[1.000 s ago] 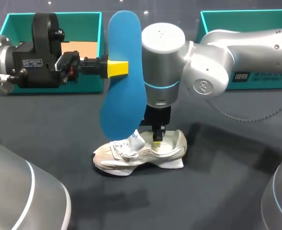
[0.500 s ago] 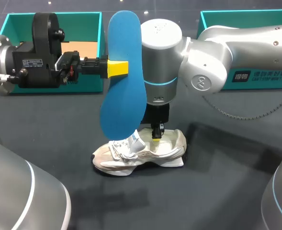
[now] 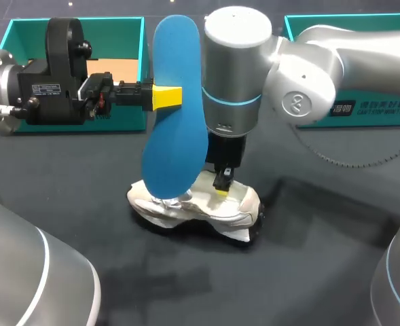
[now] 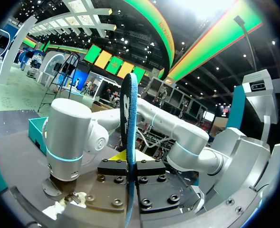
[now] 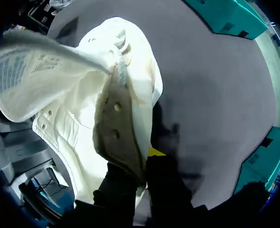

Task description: Take the shoe out of the shoebox, open the shoe tongue, remove and reinsert the insole, then place the shoe into the shoebox

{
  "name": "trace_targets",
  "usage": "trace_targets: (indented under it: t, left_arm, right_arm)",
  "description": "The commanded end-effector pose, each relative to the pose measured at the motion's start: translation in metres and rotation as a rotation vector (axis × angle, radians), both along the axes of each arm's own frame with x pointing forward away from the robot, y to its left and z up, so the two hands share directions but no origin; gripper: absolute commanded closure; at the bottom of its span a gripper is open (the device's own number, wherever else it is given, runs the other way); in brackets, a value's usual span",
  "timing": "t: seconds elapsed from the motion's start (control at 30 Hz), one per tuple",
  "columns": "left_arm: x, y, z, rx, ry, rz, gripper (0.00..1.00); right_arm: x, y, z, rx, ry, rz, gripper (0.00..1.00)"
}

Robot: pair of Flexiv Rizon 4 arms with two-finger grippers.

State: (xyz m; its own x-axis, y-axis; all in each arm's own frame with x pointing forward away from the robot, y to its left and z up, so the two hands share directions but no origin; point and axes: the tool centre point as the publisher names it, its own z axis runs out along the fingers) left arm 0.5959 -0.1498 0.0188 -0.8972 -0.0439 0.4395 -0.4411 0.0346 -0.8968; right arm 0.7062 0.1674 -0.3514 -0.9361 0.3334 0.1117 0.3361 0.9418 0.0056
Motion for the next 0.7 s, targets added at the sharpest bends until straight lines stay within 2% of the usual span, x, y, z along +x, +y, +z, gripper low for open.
trace_targets:
  t: [0.03, 0.27, 0.7]
  left_arm:
    - [0.0002, -0.0016, -0.0007, -0.001, 0.000, 0.000, 1.00]
    - [0.0002, -0.0016, -0.0007, -0.001, 0.000, 0.000, 1.00]
    - [0.0002, -0.0016, -0.0007, -0.001, 0.000, 0.000, 1.00]
  right_arm:
    - [-0.0113, -0.0081, 0.0046, 0.040, -0.012, -0.081, 1.00]
    - [-0.0204, -0.0075, 0.0093, 0.095, 0.028, -0.262, 1.00]
    - [-0.0210, -0.0072, 0.0103, 0.088, 0.032, -0.268, 1.00]
